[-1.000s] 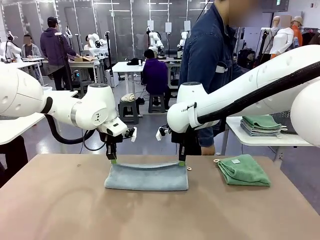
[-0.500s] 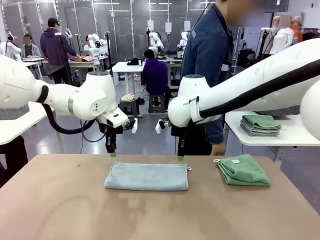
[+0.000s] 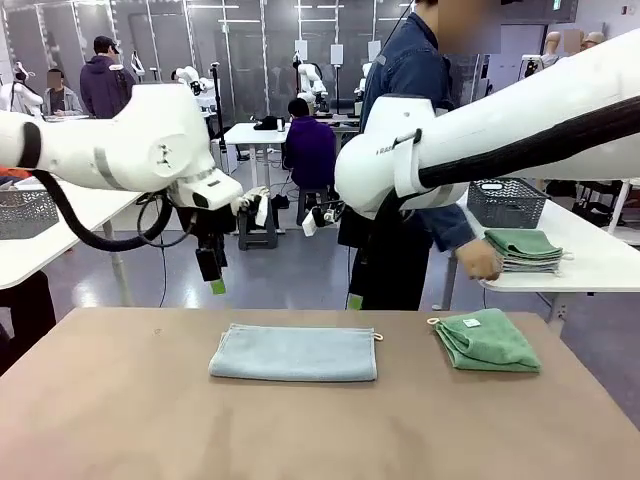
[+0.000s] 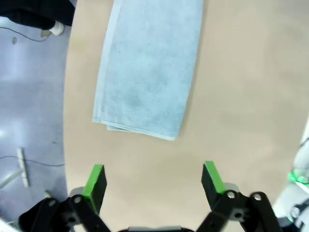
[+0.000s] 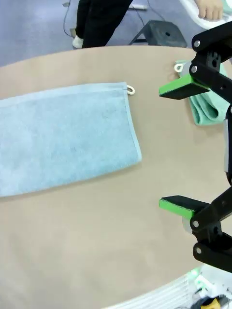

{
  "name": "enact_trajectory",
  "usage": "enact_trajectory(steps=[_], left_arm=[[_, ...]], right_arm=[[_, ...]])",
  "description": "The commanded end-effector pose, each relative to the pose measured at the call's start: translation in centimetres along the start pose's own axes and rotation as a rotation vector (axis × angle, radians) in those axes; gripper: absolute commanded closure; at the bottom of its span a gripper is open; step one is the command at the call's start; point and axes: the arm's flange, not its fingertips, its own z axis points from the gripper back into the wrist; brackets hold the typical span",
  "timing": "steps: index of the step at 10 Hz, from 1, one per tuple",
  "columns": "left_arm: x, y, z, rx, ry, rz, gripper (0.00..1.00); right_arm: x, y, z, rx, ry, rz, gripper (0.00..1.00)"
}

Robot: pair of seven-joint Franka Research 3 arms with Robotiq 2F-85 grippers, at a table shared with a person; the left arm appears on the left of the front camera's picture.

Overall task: Fold the towels and place them in the basket.
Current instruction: When a person lays out a Towel with hook on the table, fold it in half twice.

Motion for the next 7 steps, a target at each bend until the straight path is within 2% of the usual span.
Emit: enact_trajectory(steps=[1,2,4,5,7], left_arm=[[-4.8,-1.4,0.8,0.003,-0.107,0.003,0.06],[-6.2,-1.5,1.0,-0.004,-0.154,-0.022,0.06],[-8.5,-2.0,1.3,-0.005,-0.220,-0.042,0.06],[-9.2,-2.2,1.3,-0.006,-0.242,-0.052,0.06],[-10.4,-2.5,1.4,-0.009,-0.269,-0.066,0.06]], right_arm=[[-2.4,2.2,1.1,-0.004,-0.023,-0.109,0.00],[-2.8,2.9,2.3,0.012,-0.032,-0.175,0.00],[-3.4,4.2,4.8,0.003,-0.114,-0.396,0.00],[-4.0,4.4,5.3,-0.029,-0.125,-0.575,0.00],[-6.0,4.7,4.8,0.074,-0.206,-0.768,0.00]])
